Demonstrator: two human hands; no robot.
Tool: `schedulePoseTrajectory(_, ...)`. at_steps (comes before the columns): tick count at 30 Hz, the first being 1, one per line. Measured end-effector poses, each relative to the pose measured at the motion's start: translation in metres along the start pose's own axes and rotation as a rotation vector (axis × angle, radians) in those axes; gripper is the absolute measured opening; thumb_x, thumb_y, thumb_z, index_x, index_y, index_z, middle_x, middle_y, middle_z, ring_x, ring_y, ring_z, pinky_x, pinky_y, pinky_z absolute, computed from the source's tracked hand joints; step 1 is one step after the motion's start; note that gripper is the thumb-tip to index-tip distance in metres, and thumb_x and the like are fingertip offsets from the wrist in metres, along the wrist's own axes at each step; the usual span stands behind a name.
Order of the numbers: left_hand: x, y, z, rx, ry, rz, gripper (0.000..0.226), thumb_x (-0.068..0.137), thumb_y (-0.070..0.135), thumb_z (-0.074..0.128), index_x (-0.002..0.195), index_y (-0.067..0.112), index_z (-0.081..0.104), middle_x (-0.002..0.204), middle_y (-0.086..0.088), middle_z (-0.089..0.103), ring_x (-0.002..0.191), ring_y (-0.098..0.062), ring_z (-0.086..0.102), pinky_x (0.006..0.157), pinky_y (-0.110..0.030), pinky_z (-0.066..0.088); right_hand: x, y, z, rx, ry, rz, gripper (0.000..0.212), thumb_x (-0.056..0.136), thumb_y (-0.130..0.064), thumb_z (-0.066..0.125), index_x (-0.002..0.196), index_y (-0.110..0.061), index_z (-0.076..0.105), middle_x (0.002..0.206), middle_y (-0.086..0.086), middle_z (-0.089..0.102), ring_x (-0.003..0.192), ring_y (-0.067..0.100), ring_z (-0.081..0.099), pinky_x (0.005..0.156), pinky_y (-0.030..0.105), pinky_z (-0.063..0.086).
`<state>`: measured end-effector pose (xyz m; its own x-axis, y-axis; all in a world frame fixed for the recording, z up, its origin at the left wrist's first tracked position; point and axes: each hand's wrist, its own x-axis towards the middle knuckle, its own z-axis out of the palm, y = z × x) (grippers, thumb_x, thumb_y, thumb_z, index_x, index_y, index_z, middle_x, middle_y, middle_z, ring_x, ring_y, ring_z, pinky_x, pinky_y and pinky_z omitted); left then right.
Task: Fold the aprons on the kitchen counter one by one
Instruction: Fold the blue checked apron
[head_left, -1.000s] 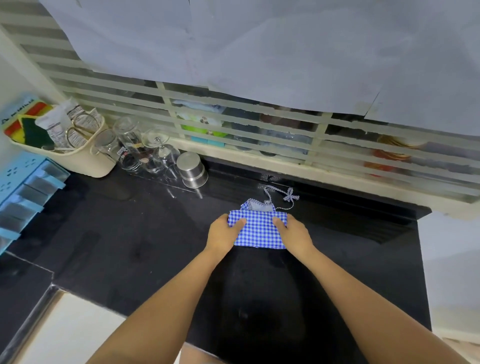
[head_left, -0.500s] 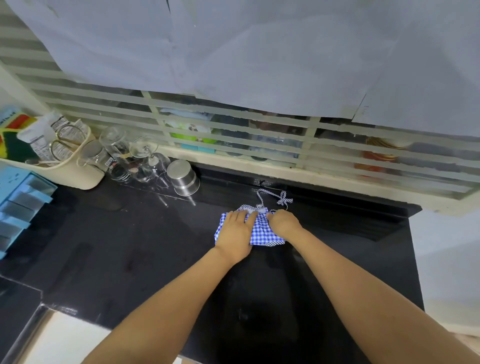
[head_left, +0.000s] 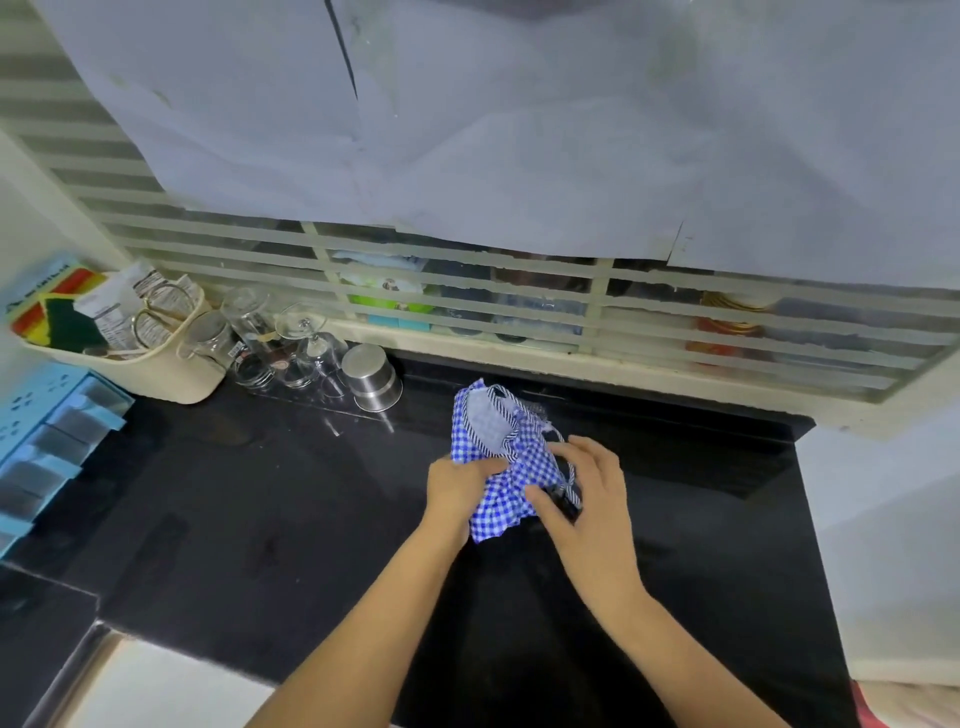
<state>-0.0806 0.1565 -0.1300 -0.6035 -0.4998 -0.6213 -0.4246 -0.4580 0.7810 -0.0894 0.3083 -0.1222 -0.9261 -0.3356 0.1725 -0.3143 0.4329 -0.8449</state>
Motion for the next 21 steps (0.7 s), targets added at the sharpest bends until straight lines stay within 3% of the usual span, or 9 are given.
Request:
schedulePoseTrajectory(2, -0.019, -0.002, 0.004, -0.135, 0.041, 0.005, 0.011, 0.079, -0.005, 0.07, 0.089, -0.002, 0.069, 0.086, -0.018, 0.073, 0.076, -0.03, 0.071, 0.063, -0.034, 0.058, -0.014, -0.011, 0.011, -0.085, -0.124, 0.012, 0.057, 0.091, -0.04, 0.058, 0.142, -0.019, 0.041, 0.145, -0.007, 0.032, 0.135, 0.006, 0.029, 0.113, 0.021, 0.024)
schedulePoseTrajectory(4, -0.034, -0.004, 0.006, -0.227, 0.074, 0.002, 0.013, 0.08, 0.001, 0.072, 0.092, -0.002, 0.07, 0.088, -0.017, 0.074, 0.081, -0.03, 0.071, 0.067, -0.034, 0.058, -0.022, -0.015, 0.022, -0.151, -0.254, 0.081, 0.083, 0.087, -0.071, 0.024, 0.152, -0.019, 0.018, 0.157, -0.008, 0.016, 0.143, 0.005, 0.012, 0.114, 0.017, 0.01)
schedulePoseTrajectory(6, -0.049, -0.008, 0.006, -0.25, 0.07, 0.012, 0.014, 0.081, 0.008, 0.073, 0.093, 0.001, 0.071, 0.088, -0.014, 0.074, 0.083, -0.029, 0.072, 0.07, -0.034, 0.058, -0.024, -0.021, 0.026, -0.13, -0.293, 0.129, 0.092, 0.079, -0.076, 0.005, 0.153, -0.021, 0.008, 0.16, -0.008, 0.01, 0.144, 0.003, 0.009, 0.113, 0.015, 0.008)
schedulePoseTrajectory(8, -0.062, -0.01, 0.007, -0.251, 0.036, 0.032, 0.015, 0.082, 0.013, 0.074, 0.093, 0.003, 0.072, 0.088, -0.012, 0.075, 0.084, -0.027, 0.072, 0.074, -0.035, 0.058, -0.019, -0.026, 0.024, -0.113, -0.235, 0.124, 0.086, 0.083, -0.071, 0.009, 0.152, -0.019, 0.014, 0.157, -0.006, 0.02, 0.142, 0.006, 0.018, 0.112, 0.013, 0.012)
schedulePoseTrajectory(11, -0.076, -0.011, 0.005, -0.252, 0.026, 0.106, 0.016, 0.083, 0.016, 0.074, 0.094, 0.005, 0.073, 0.089, -0.012, 0.075, 0.086, -0.027, 0.072, 0.081, -0.038, 0.057, -0.016, -0.035, 0.018, -0.145, -0.198, 0.07, 0.061, 0.099, -0.043, 0.034, 0.152, -0.017, 0.019, 0.153, -0.004, 0.029, 0.14, 0.008, 0.023, 0.109, 0.013, 0.012)
schedulePoseTrajectory(16, -0.089, -0.012, -0.003, -0.263, -0.013, 0.199, 0.018, 0.085, 0.016, 0.071, 0.102, 0.009, 0.071, 0.097, -0.009, 0.074, 0.093, -0.025, 0.071, 0.089, -0.042, 0.055, -0.019, -0.047, 0.012, -0.048, -0.154, 0.003, 0.055, 0.097, -0.02, 0.051, 0.148, -0.021, 0.03, 0.142, -0.005, 0.042, 0.129, 0.005, 0.034, 0.106, 0.011, 0.021)
schedulePoseTrajectory(21, -0.099, -0.01, -0.005, -0.302, -0.109, 0.252, 0.032, 0.088, 0.015, 0.067, 0.119, 0.008, 0.064, 0.109, -0.01, 0.071, 0.102, -0.025, 0.068, 0.093, -0.042, 0.052, -0.02, -0.059, 0.005, 0.043, -0.17, 0.0, 0.051, 0.095, -0.013, 0.052, 0.144, -0.021, 0.039, 0.136, -0.005, 0.051, 0.124, 0.008, 0.047, 0.108, 0.03, 0.038)
